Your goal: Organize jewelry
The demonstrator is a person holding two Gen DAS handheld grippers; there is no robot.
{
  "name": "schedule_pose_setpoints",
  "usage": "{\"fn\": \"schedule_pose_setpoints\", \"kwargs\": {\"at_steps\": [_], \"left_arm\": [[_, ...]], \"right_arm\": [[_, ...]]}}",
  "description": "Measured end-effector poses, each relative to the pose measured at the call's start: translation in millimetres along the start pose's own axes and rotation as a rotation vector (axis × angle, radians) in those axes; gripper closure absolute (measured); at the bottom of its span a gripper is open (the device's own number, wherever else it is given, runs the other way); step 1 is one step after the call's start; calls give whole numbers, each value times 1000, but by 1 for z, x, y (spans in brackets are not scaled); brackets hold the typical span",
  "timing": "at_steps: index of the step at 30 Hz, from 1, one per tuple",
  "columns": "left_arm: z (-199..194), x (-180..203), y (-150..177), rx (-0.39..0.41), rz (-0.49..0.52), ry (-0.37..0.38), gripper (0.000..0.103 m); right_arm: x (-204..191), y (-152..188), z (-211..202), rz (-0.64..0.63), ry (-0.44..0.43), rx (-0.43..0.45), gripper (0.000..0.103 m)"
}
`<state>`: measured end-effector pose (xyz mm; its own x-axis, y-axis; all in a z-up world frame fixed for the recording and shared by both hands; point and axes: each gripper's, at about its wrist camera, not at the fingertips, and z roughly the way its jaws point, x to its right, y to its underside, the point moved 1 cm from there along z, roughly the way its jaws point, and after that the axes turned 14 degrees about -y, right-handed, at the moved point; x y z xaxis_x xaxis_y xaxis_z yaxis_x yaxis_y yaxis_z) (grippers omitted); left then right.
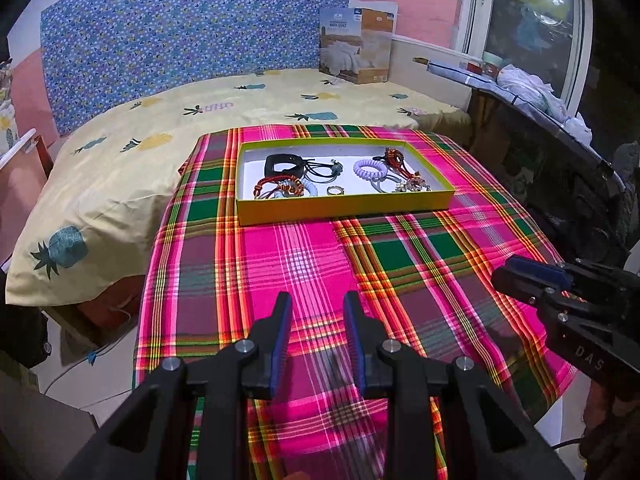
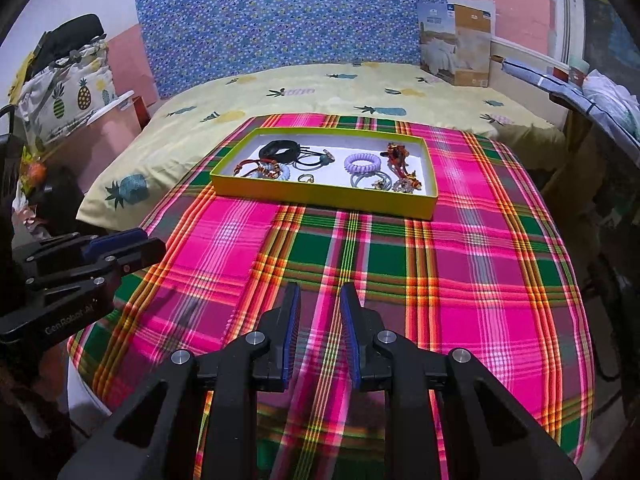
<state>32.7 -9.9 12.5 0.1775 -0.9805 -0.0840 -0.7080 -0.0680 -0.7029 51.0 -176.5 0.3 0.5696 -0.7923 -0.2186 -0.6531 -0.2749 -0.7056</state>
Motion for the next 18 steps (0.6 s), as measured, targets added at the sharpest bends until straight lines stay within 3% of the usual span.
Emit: {"fn": "schedule_pose_setpoints", "kwargs": {"at_steps": [18], "left_arm": [[1, -1, -1, 1, -11, -8, 75]], "right_arm": [[0, -1, 2, -1, 3, -6, 82]]}}
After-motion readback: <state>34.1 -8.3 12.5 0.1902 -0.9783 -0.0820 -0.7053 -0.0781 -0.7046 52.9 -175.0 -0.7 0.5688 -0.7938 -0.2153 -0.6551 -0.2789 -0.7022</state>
